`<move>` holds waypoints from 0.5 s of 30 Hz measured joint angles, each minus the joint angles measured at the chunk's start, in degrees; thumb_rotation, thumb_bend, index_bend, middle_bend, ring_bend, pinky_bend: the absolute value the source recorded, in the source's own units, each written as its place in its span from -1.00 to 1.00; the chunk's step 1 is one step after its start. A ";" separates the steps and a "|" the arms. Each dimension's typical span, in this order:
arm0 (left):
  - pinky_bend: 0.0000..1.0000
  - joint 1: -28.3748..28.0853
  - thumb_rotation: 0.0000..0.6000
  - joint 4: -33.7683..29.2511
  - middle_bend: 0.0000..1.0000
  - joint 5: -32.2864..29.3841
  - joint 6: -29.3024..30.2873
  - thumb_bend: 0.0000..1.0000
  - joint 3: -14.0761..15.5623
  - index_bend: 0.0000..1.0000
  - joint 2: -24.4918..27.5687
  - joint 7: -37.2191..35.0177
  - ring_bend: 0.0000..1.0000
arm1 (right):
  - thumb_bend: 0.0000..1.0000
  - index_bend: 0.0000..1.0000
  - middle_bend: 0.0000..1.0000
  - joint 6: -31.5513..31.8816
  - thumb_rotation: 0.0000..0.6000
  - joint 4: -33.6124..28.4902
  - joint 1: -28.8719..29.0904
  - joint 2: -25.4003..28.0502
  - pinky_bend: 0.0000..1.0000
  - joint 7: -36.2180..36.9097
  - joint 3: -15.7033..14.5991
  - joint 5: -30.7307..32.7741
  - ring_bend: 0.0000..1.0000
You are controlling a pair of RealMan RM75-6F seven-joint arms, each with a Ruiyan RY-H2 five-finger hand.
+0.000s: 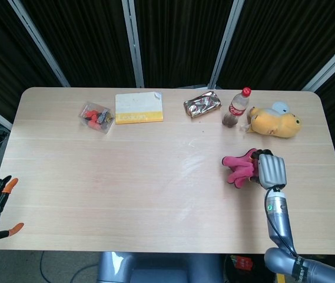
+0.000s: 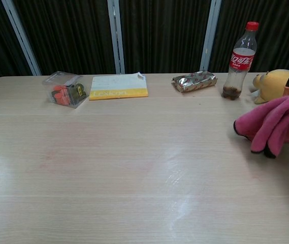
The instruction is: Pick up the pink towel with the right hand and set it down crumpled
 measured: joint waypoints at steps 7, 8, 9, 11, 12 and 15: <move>-1.00 0.03 1.00 -0.04 -1.00 0.01 -0.01 -1.00 0.03 -0.90 0.11 0.08 -1.00 | -1.00 -1.00 -1.00 0.20 1.00 -3.45 -0.09 2.60 -1.00 -2.20 -1.62 0.31 -1.00; -1.00 0.02 1.00 -0.12 -1.00 -0.01 -0.10 -1.00 0.06 -0.90 0.19 0.02 -1.00 | -1.00 -1.00 -1.00 0.58 1.00 -4.04 -0.21 2.87 -1.00 -2.25 -1.70 0.14 -1.00; -1.00 0.02 1.00 -0.14 -1.00 0.02 -0.09 -1.00 0.07 -0.90 0.23 -0.03 -1.00 | -1.00 -1.00 -1.00 0.98 1.00 -4.73 -0.37 3.23 -1.00 -2.29 -1.80 -0.09 -1.00; -1.00 0.03 1.00 -0.11 -1.00 0.17 0.06 -1.00 0.05 -0.90 0.23 -0.19 -1.00 | -1.00 -1.00 -1.00 2.00 1.00 -6.58 -0.91 4.36 -1.00 -2.24 -2.24 -1.08 -1.00; -1.00 0.04 1.00 -0.08 -1.00 0.24 0.14 -1.00 0.04 -0.90 0.23 -0.28 -1.00 | -1.00 -1.00 -1.00 2.49 1.00 -7.41 -1.23 4.94 -1.00 -2.14 -2.51 -1.73 -1.00; -1.00 0.06 1.00 0.03 -1.00 0.38 0.28 -1.00 0.01 -0.91 0.22 -0.51 -1.00 | -1.00 -1.00 -1.00 4.40 1.00 -10.41 -2.75 7.16 -1.00 -1.30 -3.66 -4.23 -1.00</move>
